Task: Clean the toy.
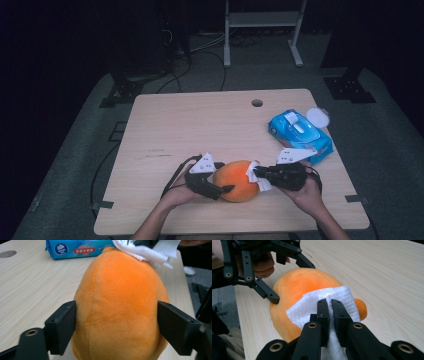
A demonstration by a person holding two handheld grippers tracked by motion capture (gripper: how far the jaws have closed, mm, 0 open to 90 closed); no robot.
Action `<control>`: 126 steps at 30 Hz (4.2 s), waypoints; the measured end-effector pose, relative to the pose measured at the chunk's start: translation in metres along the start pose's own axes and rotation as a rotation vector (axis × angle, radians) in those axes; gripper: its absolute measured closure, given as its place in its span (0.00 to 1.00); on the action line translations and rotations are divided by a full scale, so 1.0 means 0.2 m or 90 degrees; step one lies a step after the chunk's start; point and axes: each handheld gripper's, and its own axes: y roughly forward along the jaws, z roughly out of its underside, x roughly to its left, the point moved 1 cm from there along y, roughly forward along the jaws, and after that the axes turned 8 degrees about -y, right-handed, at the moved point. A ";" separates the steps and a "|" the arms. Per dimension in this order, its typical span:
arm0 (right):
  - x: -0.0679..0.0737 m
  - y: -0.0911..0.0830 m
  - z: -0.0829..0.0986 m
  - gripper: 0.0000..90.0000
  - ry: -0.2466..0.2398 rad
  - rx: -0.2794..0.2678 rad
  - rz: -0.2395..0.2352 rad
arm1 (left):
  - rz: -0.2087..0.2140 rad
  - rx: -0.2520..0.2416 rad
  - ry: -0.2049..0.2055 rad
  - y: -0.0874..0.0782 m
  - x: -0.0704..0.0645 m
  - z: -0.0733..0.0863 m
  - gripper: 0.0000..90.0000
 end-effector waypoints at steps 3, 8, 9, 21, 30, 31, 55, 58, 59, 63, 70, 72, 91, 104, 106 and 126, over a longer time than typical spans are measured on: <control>0.02 0.01 -0.01 0.94 -0.003 0.004 0.001 | 0.005 -0.008 -0.005 0.01 -0.01 -0.02 0.14; 0.09 0.03 -0.06 0.94 -0.023 -0.007 -0.024 | 0.000 0.009 0.006 0.00 -0.01 0.00 0.21; 0.09 0.04 -0.06 0.94 -0.030 -0.004 -0.023 | -0.001 0.011 0.010 0.00 -0.01 0.00 0.22; 0.01 0.02 0.01 0.94 0.014 0.007 -0.020 | -0.007 0.012 -0.013 -0.01 0.03 0.03 0.24; 0.00 0.02 0.01 0.94 0.011 0.001 -0.032 | -0.006 0.007 -0.006 0.00 0.01 0.03 0.24; -0.02 0.02 0.02 0.94 0.018 0.003 -0.026 | -0.007 0.008 -0.005 0.00 0.01 0.02 0.24; -0.05 -0.01 -0.02 0.94 0.022 -0.018 0.002 | -0.008 0.020 0.047 0.03 -0.09 -0.02 0.20; -0.05 -0.02 -0.01 0.94 0.012 -0.011 0.001 | -0.001 0.016 0.022 0.01 -0.09 -0.05 0.14; -0.05 -0.02 0.00 0.94 0.016 -0.012 -0.003 | -0.007 0.007 0.006 0.01 -0.08 -0.05 0.13; -0.09 -0.04 0.02 0.94 0.042 -0.017 -0.010 | -0.008 0.014 -0.008 0.03 -0.09 -0.04 0.17; -0.14 -0.04 0.05 0.93 0.078 -0.010 0.003 | 0.030 0.024 0.029 0.02 -0.14 -0.06 0.21; -0.13 -0.04 0.05 0.94 0.068 -0.006 0.008 | 0.025 0.013 -0.004 0.02 -0.12 -0.06 0.19; -0.13 -0.05 0.06 0.94 0.081 -0.013 0.005 | 0.051 0.013 0.031 0.04 -0.15 -0.03 0.23; -0.12 -0.04 0.05 0.94 0.071 -0.012 -0.006 | 0.057 0.004 0.020 0.03 -0.13 -0.03 0.22; -0.14 -0.04 0.07 0.94 0.083 -0.008 -0.009 | 0.055 0.002 0.018 0.04 -0.13 -0.03 0.23; -0.15 -0.06 0.08 0.94 0.104 -0.017 -0.020 | 0.046 0.003 0.013 0.04 -0.12 -0.03 0.19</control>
